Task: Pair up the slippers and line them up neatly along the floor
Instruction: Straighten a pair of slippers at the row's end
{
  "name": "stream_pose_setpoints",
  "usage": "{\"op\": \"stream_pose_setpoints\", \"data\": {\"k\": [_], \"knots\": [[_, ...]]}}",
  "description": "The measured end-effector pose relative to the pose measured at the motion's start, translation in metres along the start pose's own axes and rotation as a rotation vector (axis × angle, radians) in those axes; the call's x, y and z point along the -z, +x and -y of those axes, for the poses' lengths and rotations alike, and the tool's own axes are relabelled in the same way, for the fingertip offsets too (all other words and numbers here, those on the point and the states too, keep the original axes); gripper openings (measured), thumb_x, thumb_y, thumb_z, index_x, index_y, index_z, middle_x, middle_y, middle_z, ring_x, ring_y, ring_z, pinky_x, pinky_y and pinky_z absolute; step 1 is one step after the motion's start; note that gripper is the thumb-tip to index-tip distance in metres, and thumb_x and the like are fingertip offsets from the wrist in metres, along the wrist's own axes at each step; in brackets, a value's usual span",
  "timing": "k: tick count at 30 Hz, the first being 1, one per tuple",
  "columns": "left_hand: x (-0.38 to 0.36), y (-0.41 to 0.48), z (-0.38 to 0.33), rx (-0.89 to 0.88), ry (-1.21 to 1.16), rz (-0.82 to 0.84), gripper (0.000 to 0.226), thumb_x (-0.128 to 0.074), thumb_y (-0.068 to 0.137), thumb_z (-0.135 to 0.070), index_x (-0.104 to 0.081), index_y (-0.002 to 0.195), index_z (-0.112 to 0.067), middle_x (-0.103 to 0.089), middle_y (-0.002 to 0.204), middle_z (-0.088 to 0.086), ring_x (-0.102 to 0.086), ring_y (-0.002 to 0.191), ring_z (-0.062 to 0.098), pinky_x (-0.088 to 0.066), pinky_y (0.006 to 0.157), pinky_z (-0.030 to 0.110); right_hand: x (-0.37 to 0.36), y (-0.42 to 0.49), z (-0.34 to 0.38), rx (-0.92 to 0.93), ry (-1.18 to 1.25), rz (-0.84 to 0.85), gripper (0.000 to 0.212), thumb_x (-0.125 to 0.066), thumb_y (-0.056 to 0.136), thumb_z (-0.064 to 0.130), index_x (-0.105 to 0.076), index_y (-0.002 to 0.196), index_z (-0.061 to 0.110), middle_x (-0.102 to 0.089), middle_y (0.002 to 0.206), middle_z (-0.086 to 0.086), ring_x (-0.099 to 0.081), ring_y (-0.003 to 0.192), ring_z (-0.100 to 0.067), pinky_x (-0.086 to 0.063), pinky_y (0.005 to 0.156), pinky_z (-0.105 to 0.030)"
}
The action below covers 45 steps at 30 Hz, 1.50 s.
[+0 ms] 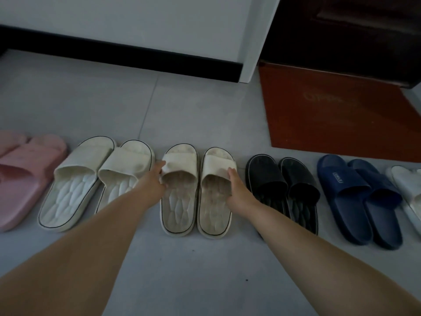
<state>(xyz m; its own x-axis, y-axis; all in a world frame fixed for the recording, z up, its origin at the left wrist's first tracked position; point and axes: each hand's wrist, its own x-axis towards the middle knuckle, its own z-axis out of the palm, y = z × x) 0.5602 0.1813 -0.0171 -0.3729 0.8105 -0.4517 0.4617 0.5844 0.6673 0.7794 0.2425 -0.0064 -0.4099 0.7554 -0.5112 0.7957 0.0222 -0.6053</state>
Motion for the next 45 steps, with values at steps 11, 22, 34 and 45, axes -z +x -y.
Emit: {"op": "stream_pose_setpoints", "data": {"k": [11,22,34,45], "knots": [[-0.005,0.005,-0.011,-0.023,0.083,-0.008,0.064,-0.044,0.088,-0.006,-0.021,0.145,-0.025,-0.046,0.137,0.015,-0.056,0.105,0.035,-0.042,0.075,0.030,-0.003,-0.001,-0.006,-0.002,0.047,-0.051,0.078,-0.038,0.085,-0.008,0.002,0.148,0.015,0.000,0.159,-0.003,-0.008,0.145,-0.019,-0.019,0.117,-0.036],[0.018,-0.005,-0.005,-0.050,0.048,0.015,0.066,-0.049,0.089,-0.006,-0.020,0.146,-0.020,-0.039,0.145,0.012,-0.044,0.127,0.028,-0.037,0.101,0.033,-0.026,0.002,0.029,0.114,-0.275,-0.236,0.075,-0.045,0.086,0.009,-0.004,0.147,0.018,0.002,0.158,-0.007,0.001,0.145,-0.028,-0.007,0.118,-0.043],[0.079,-0.026,0.082,0.279,-0.278,-0.348,0.041,-0.048,0.091,-0.015,-0.043,0.131,-0.009,-0.054,0.126,0.015,-0.050,0.119,0.030,-0.037,0.083,0.025,-0.133,0.033,0.148,0.351,-0.127,0.241,0.082,-0.044,0.086,0.002,0.012,0.147,0.013,0.015,0.157,-0.008,0.004,0.146,-0.021,-0.007,0.115,-0.027],[0.071,-0.019,0.075,0.261,-0.053,-0.257,0.057,-0.043,0.087,-0.013,-0.031,0.140,-0.028,-0.053,0.130,0.005,-0.049,0.116,0.029,-0.037,0.100,0.037,-0.131,0.040,0.130,0.328,-0.083,0.206,0.081,-0.043,0.088,0.003,0.011,0.147,0.016,0.013,0.158,0.001,0.006,0.145,-0.012,-0.005,0.112,-0.021]]}}
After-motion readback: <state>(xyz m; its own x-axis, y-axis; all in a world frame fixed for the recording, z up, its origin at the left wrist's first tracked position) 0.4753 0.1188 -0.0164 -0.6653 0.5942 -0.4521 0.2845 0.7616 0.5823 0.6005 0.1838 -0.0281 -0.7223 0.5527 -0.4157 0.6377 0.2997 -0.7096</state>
